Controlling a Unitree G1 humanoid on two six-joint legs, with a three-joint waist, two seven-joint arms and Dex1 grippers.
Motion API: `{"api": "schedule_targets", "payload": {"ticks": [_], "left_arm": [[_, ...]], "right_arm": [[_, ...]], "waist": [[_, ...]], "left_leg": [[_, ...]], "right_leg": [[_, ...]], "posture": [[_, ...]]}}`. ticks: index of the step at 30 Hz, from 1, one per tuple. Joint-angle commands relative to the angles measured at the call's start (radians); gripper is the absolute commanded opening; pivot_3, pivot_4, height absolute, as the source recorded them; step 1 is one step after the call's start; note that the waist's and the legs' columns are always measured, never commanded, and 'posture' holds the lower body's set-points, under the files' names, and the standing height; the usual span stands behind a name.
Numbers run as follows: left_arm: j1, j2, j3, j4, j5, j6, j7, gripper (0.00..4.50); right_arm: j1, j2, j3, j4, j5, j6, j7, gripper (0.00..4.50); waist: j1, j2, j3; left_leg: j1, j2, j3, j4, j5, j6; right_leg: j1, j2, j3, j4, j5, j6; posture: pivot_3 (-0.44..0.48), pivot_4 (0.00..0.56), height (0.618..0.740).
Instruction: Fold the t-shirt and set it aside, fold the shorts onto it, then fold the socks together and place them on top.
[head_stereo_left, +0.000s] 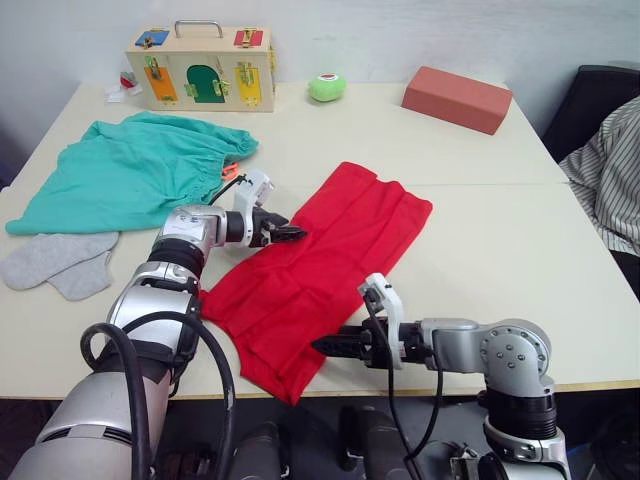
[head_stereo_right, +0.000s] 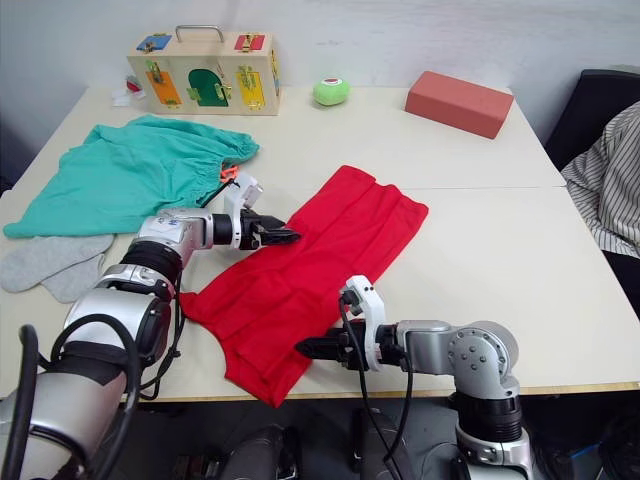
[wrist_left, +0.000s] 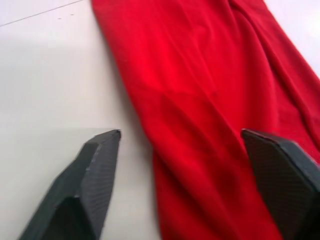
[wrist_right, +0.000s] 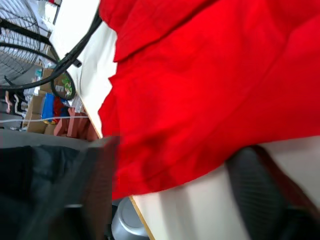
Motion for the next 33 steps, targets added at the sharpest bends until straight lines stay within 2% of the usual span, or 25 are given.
{"api": "schedule_targets", "payload": {"ticks": [1,7,10,16,21,25,29,33], "left_arm": [[-0.003,-0.015,0.022,0.027,0.018,0.002,0.021,2.66],[0.008,-0.029,0.059,0.026,0.013,0.013,-0.003,0.84],[0.022,-0.033,0.075,0.023,0.009,0.006,0.01,0.02],[0.062,-0.019,0.117,-0.003,0.002,-0.015,0.046,0.02],[0.149,0.005,0.152,-0.14,-0.024,0.041,0.097,0.02],[0.301,0.01,0.176,-0.465,-0.08,0.212,0.124,0.02],[0.505,-0.001,0.23,-0.863,-0.128,0.343,0.263,0.02],[0.659,-0.034,0.286,-1.175,-0.187,0.46,0.384,0.02]], "right_arm": [[0.02,0.023,0.038,0.028,0.018,0.038,-0.036,1.91],[0.025,0.011,0.012,0.018,0.028,0.038,-0.052,0.0],[0.021,0.002,-0.008,0.017,0.031,0.038,-0.059,0.0],[0.022,-0.057,-0.038,0.007,0.056,0.038,-0.05,0.0],[0.012,-0.173,-0.05,0.019,0.094,0.038,-0.002,0.0],[-0.015,-0.256,-0.046,0.041,0.106,0.038,0.063,0.0],[-0.049,-0.375,-0.027,0.086,0.078,0.02,0.165,0.0],[-0.081,-0.478,0.031,0.144,0.009,-0.072,0.28,0.0]], "waist": [[0.001,0.0,0.0],[0.001,-0.002,-0.001],[0.002,-0.003,-0.002],[0.002,-0.003,-0.002],[0.001,-0.003,-0.002],[-0.003,-0.003,-0.002],[-0.003,-0.002,-0.001],[0.003,-0.002,-0.001]], "left_leg": [[0.0,0.0,0.0,0.0,0.0,0.0],[-0.001,0.0,0.0,0.0,0.0,0.001],[-0.001,-0.001,0.0,0.001,0.0,0.001],[-0.001,-0.001,-0.001,0.001,0.0,0.001],[-0.001,-0.002,-0.001,0.001,0.0,0.002],[0.0,-0.001,-0.001,0.001,0.0,0.002],[0.0,-0.001,-0.001,0.0,0.0,0.001],[0.0,-0.001,-0.001,0.0,0.0,0.001]], "right_leg": [[0.0,0.0,0.0,0.0,0.0,0.0],[0.0,0.0,0.0,0.001,0.0,0.0],[0.0,-0.001,-0.001,0.0,0.0,0.0],[0.0,-0.002,0.0,0.0,0.0,0.0],[0.0,-0.003,0.0,0.0,0.0,0.0],[0.0,-0.002,0.0,0.001,0.0,0.0],[0.0,-0.002,0.001,0.005,0.0,0.0],[0.0,-0.002,0.001,0.004,0.0,0.0]], "posture": [[0.0,0.15,0.74],[0.0,0.15,0.74],[0.0,0.15,0.74],[0.0,0.15,0.74],[0.0,0.15,0.74],[0.0,0.15,0.74],[0.0,0.15,0.74],[0.0,0.15,0.74]]}}
